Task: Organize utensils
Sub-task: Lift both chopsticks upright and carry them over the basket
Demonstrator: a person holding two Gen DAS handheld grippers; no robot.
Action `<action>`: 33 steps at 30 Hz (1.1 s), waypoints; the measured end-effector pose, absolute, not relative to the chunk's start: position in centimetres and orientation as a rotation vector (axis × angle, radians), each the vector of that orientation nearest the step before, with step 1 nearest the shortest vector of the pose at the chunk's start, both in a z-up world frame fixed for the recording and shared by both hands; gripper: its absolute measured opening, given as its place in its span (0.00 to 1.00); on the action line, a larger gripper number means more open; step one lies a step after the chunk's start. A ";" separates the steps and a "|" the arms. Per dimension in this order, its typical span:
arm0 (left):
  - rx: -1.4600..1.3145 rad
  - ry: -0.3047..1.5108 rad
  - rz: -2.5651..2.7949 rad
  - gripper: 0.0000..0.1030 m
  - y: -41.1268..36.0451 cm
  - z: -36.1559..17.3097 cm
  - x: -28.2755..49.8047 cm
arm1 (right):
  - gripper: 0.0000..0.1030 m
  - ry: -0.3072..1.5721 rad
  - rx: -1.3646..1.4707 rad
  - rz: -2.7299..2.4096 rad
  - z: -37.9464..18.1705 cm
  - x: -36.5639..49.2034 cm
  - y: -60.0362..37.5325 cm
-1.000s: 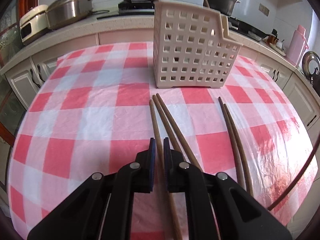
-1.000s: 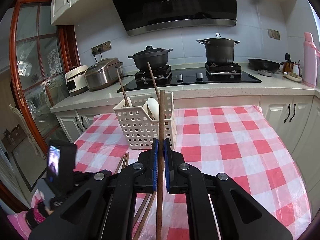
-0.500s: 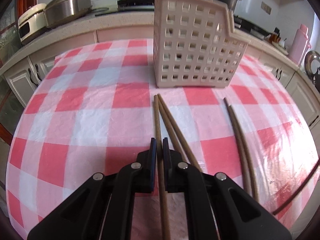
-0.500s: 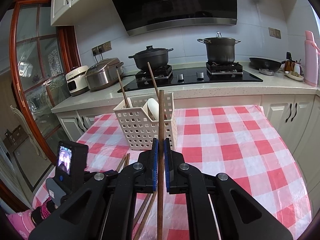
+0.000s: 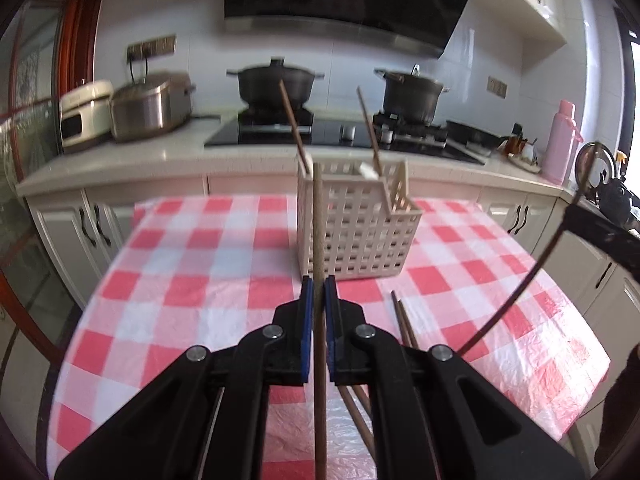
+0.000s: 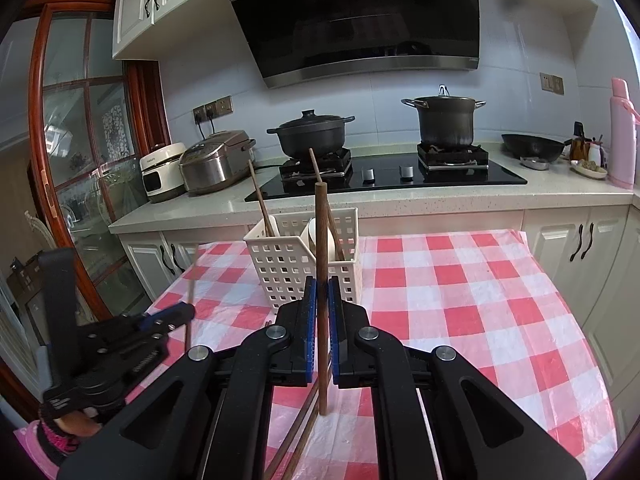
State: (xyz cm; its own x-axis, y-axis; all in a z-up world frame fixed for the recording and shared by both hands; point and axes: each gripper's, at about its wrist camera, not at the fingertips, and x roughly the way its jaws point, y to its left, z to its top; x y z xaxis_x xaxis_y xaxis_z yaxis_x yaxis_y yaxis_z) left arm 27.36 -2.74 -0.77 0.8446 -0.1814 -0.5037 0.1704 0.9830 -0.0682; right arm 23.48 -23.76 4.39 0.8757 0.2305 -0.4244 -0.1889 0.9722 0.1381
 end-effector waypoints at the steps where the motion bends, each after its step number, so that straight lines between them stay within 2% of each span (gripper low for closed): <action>1: -0.020 0.520 -0.187 0.06 -2.8 -0.4 27.0 | 0.06 0.452 0.091 0.219 4.5 23.4 -23.7; 16: 0.002 0.388 -0.214 0.06 -3.1 5.0 27.0 | 0.06 0.403 0.033 0.219 7.1 25.1 -22.7; 33: 0.005 0.272 -0.241 0.06 -4.6 15.0 33.5 | 0.06 0.351 0.023 0.213 12.9 32.7 -23.4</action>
